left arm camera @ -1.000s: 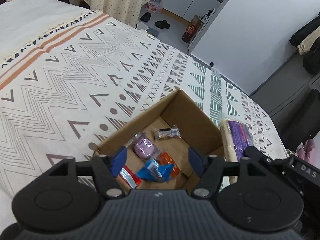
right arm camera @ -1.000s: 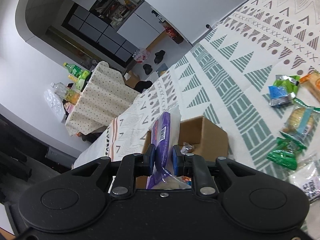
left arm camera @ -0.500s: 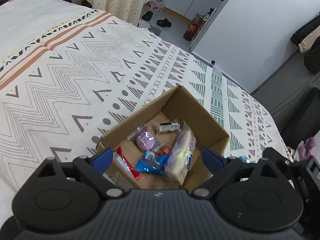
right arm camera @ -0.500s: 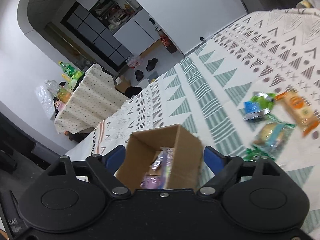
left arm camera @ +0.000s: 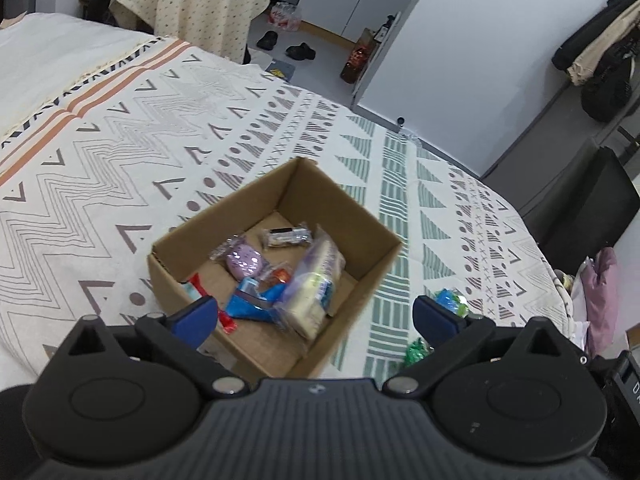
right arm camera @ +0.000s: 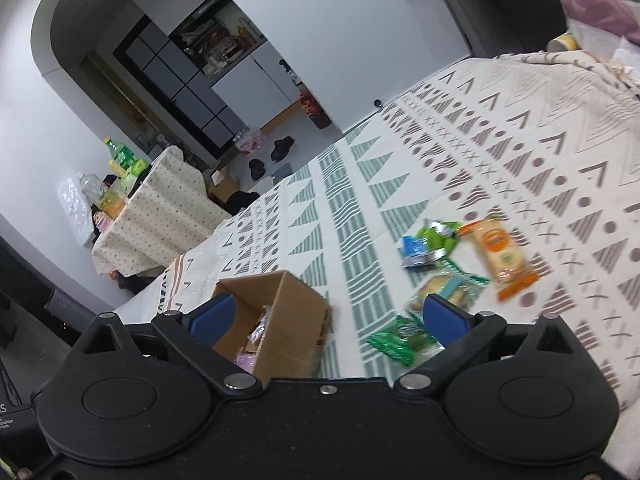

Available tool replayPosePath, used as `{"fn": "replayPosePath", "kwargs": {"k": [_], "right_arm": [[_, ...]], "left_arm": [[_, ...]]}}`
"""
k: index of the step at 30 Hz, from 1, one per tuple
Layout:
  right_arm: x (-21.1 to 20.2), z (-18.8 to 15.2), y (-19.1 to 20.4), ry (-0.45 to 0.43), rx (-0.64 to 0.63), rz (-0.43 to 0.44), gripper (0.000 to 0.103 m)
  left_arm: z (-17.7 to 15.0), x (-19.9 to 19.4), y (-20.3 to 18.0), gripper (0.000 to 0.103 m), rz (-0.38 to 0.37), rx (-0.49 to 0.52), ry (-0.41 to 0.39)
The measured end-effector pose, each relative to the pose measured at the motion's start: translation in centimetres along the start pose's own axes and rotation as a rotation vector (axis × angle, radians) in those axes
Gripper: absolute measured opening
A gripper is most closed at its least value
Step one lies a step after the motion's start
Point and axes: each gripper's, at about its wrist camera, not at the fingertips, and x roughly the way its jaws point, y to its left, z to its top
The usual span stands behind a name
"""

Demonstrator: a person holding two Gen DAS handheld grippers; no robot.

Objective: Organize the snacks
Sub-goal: 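Withdraw both grippers from the box back toward the snack pile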

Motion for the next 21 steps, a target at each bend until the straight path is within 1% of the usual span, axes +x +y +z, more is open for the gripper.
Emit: {"fn": "replayPosePath", "kwargs": {"k": [6, 8, 10, 21], "right_arm": [[-1.7, 1.0, -2.0, 0.000, -0.010, 0.000, 0.103], [-2.1, 1.2, -2.7, 0.001, -0.014, -0.001, 0.103], [-2.6, 1.5, -3.3, 0.002, -0.013, -0.003, 0.103], [-4.5, 2.6, -6.6, -0.001, -0.016, -0.015, 0.103]], "left_arm": [[-0.9, -1.0, -2.1, 0.103, -0.003, 0.028, -0.025], [-1.1, -1.1, -2.6, 0.103, -0.011, 0.030, -0.026], [-1.6, -1.3, -3.2, 0.103, -0.003, 0.043, -0.028], [-4.0, -1.5, -6.6, 0.103, -0.017, 0.100, -0.002]]}}
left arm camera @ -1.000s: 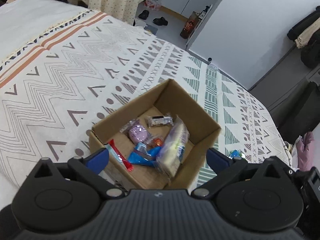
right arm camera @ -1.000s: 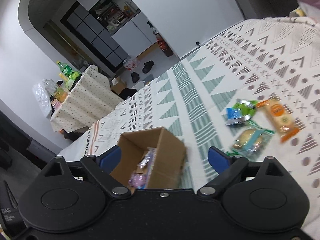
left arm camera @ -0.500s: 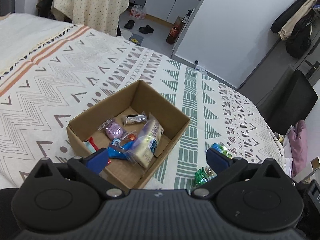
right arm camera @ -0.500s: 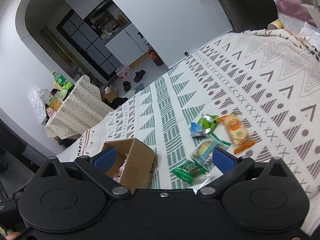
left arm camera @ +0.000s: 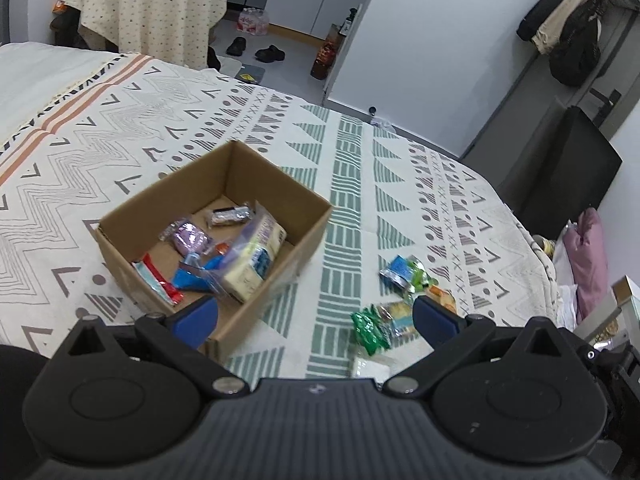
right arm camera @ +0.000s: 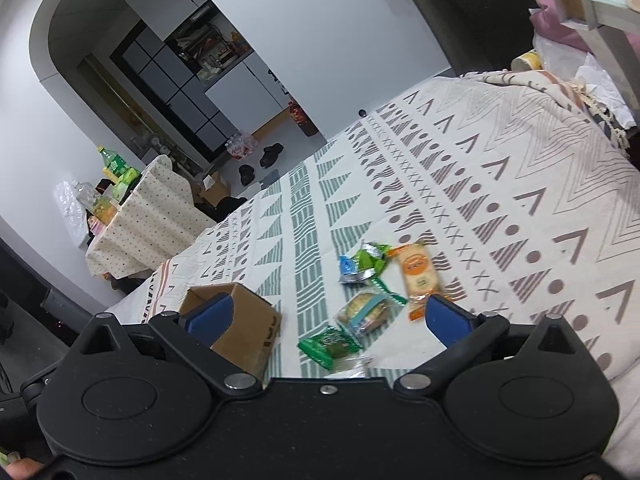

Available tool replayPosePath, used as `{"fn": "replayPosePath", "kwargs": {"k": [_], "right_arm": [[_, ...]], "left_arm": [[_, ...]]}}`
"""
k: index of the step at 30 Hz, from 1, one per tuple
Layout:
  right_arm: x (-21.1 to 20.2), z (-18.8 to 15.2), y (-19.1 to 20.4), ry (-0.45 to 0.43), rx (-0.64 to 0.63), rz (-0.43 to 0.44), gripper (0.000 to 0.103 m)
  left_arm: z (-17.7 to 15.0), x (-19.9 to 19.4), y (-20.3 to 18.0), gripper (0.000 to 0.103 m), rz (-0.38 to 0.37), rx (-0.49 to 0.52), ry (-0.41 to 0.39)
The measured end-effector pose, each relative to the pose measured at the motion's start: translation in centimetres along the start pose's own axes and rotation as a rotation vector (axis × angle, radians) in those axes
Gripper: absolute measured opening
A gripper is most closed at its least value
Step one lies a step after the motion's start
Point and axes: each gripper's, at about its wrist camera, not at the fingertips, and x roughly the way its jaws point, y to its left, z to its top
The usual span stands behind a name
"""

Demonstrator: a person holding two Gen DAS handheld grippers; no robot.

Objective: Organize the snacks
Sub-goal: 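Withdraw both grippers from the box back toward the snack pile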

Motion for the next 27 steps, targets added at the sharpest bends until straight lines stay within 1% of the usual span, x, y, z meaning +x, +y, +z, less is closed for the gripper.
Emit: {"fn": "replayPosePath", "kwargs": {"k": [7, 12, 15, 20, 24, 27], "right_arm": [[-0.9, 0.8, -1.9, 0.001, -0.010, -0.011, 0.103], [-1.0, 1.1, -3.7, -0.003, -0.008, -0.005, 0.103], [-0.5, 0.6, -5.2, 0.001, 0.021, -0.005, 0.103], [0.5, 0.3, -7.1, 0.041, 0.099, 0.017, 0.103], [1.6, 0.0, -8.0, 0.062, 0.128, 0.019, 0.102], [2.6, -0.1, -8.4, 0.084, 0.136, 0.032, 0.100]], "left_arm": [[-1.2, 0.7, -2.0, 0.103, 0.003, 0.015, 0.039], [-1.9, 1.3, -2.8, 0.103, -0.005, 0.006, 0.064], [-2.5, 1.8, -3.4, 0.103, 0.000, 0.014, 0.069], [-3.3, 3.0, -4.3, 0.103, 0.020, 0.009, 0.089], [-3.9, 3.8, -4.9, 0.102, 0.012, 0.005, 0.089], [-4.4, 4.8, -5.4, 0.100, 0.008, -0.004, 0.105]]}}
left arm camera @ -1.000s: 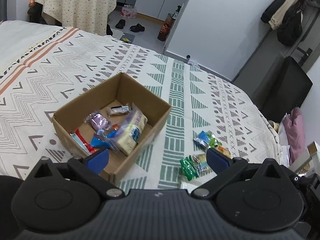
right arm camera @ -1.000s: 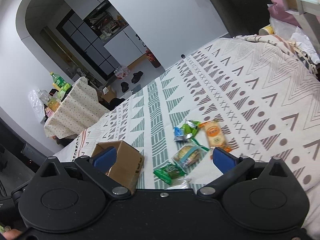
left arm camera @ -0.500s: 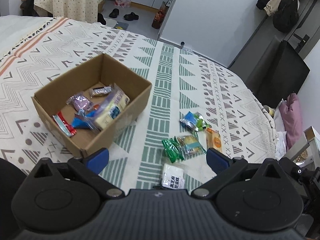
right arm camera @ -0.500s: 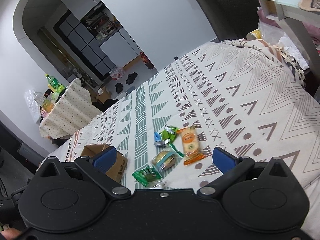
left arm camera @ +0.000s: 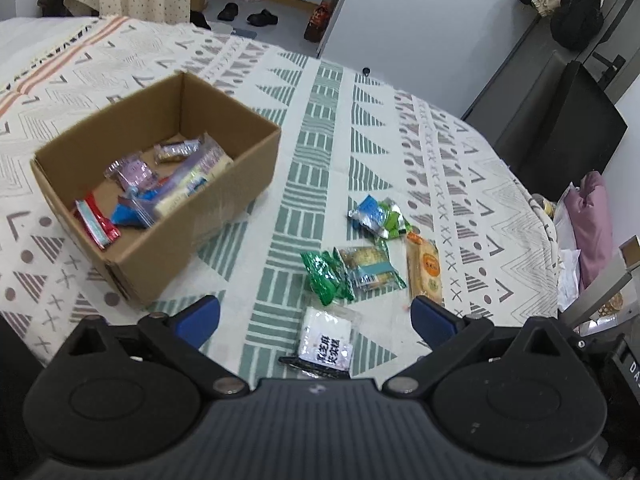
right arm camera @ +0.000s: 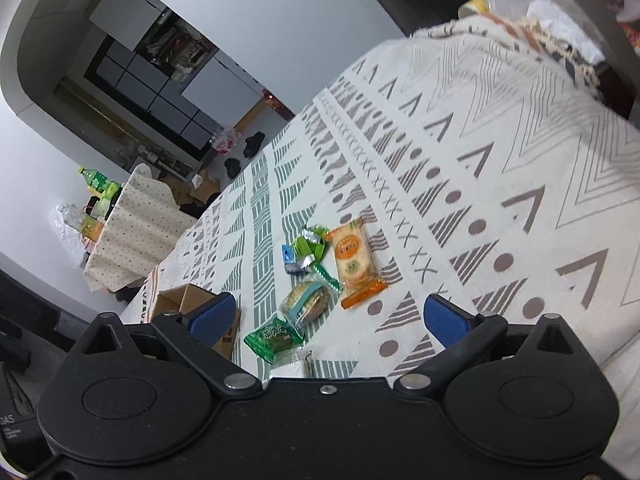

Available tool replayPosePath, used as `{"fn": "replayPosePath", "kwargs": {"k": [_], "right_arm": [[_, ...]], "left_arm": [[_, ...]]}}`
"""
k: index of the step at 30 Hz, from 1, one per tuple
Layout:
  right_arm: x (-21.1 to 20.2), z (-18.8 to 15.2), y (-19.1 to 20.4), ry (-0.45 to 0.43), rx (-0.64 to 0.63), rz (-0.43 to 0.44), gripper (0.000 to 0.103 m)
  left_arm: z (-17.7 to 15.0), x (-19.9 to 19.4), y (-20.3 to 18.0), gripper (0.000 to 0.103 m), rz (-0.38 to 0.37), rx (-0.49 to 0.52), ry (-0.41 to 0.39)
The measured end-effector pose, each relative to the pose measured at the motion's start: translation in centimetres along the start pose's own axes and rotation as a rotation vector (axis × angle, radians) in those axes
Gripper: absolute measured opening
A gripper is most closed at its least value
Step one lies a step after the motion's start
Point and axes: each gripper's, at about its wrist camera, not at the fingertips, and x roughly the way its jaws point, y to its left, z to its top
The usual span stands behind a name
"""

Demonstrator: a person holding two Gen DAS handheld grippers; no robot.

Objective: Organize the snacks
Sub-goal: 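Withdraw both grippers from the box back toward the snack pile, then lower the left gripper onto the white packet with black text and close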

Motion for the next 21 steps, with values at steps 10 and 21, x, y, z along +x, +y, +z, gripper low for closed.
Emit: {"fn": "replayPosePath", "kwargs": {"k": [10, 21], "right_arm": [[1.7, 0.3, -0.6, 0.022, -0.011, 0.009, 0.095], [3.8, 0.2, -0.3, 0.070, -0.062, 0.005, 0.091]], "left_arm": [[-2.2, 4.8, -1.6, 0.098, 0.026, 0.046, 0.088], [-3.9, 9.6, -2.5, 0.092, 0.069, 0.089, 0.158]]}}
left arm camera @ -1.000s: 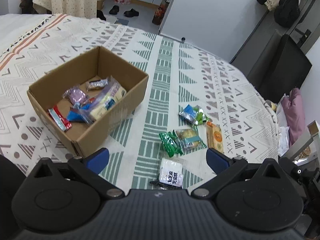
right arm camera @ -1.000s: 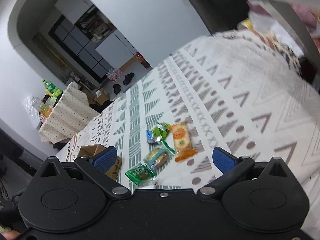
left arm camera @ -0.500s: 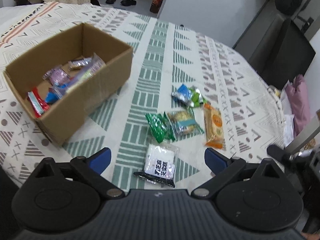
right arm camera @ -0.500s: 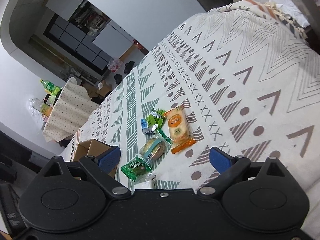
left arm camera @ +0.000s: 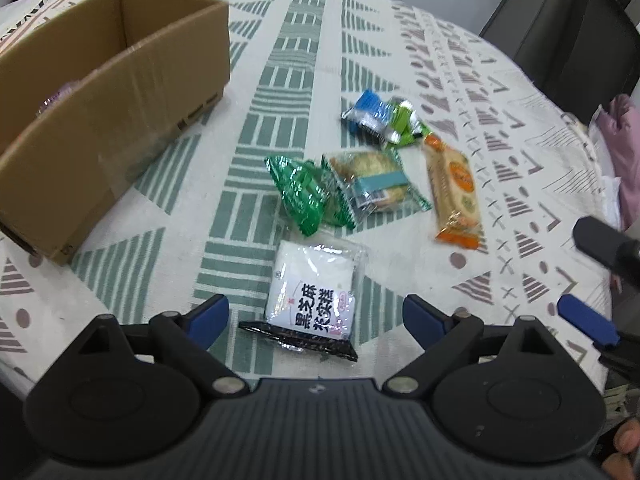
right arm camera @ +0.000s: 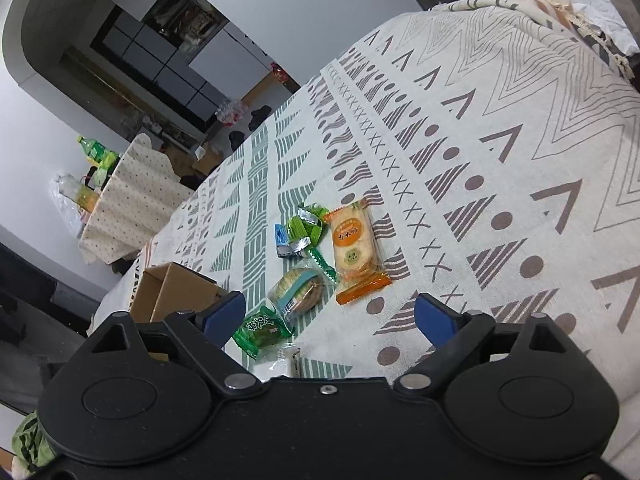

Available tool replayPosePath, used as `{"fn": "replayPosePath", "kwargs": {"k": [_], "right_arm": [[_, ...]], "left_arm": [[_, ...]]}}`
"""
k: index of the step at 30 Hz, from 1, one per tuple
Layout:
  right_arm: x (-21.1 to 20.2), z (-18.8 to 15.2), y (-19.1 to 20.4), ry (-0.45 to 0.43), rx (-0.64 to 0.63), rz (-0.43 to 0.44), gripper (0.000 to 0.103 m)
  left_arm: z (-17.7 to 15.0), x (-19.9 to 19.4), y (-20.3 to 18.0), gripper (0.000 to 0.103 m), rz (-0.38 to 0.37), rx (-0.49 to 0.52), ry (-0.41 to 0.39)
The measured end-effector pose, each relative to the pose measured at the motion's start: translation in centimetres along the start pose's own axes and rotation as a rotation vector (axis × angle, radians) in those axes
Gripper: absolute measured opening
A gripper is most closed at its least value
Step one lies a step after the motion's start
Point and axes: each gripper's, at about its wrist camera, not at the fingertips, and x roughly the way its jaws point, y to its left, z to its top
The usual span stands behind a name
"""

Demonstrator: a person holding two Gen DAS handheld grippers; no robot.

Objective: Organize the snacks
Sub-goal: 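Lower the left gripper onto the white packet with black text and close, then grasp the orange-wrapped pastry with the right gripper while the left gripper holds the white packet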

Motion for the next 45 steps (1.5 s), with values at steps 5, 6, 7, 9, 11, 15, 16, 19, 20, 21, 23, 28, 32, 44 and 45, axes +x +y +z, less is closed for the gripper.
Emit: {"fn": "replayPosePath", "kwargs": {"k": [5, 6, 7, 9, 11, 15, 16, 19, 20, 21, 23, 28, 32, 44, 45], "right_arm": [[0.8, 0.1, -0.1, 0.012, -0.006, -0.005, 0.091], [0.9, 0.2, -0.2, 0.012, -0.003, -0.007, 0.091], [1.2, 0.2, -0.2, 0.012, 0.001, -0.009, 0.091], [1.8, 0.5, -0.1, 0.015, 0.004, -0.011, 0.091], [2.6, 0.7, 0.1, 0.017, -0.002, -0.012, 0.090], [3.7, 1.0, 0.5, 0.021, -0.007, -0.022, 0.090], [3.8, 1.0, 0.6, 0.020, -0.009, -0.020, 0.090], [4.3, 1.2, 0.9, 0.017, -0.010, -0.019, 0.090], [4.5, 1.2, 0.9, 0.017, -0.010, -0.021, 0.090], [4.6, 1.3, 0.9, 0.018, -0.010, -0.025, 0.090], [5.0, 1.4, 1.1, 0.015, -0.014, -0.033, 0.090], [6.2, 1.8, 1.1, 0.011, -0.019, -0.054, 0.090], [7.5, 2.0, 1.2, 0.017, -0.033, -0.091, 0.090], [11.7, 1.9, 2.4, 0.028, -0.193, -0.232, 0.076], [11.8, 1.8, 2.5, 0.029, -0.213, -0.244, 0.068]], "left_arm": [[-0.5, 2.0, 0.3, 0.071, 0.045, -0.005, 0.040], [-0.5, 1.9, 0.3, 0.064, 0.058, 0.008, 0.030], [-0.5, 1.9, 0.2, 0.062, 0.064, 0.017, 0.023], [-0.2, 1.7, 0.4, 0.058, 0.060, 0.007, 0.018], [0.2, 1.3, 0.7, 0.047, 0.055, 0.006, 0.007], [0.8, 0.4, 1.5, 0.046, 0.051, -0.013, -0.002], [1.0, 0.1, 1.6, 0.046, 0.050, -0.011, -0.008], [1.7, -0.8, 2.0, 0.045, 0.041, -0.016, -0.032], [2.0, -1.0, 2.1, 0.045, 0.037, -0.019, -0.039], [2.2, -1.3, 2.1, 0.045, 0.031, -0.022, -0.047], [2.8, -1.9, 2.3, 0.045, 0.020, -0.027, -0.061], [4.3, -3.0, 2.3, 0.045, 0.001, -0.027, -0.101], [5.3, -3.0, 2.6, 0.045, -0.011, -0.028, -0.110], [6.8, -0.5, 3.6, 0.045, -0.025, -0.025, -0.064], [6.8, -0.4, 3.6, 0.045, -0.025, -0.024, -0.061]]}}
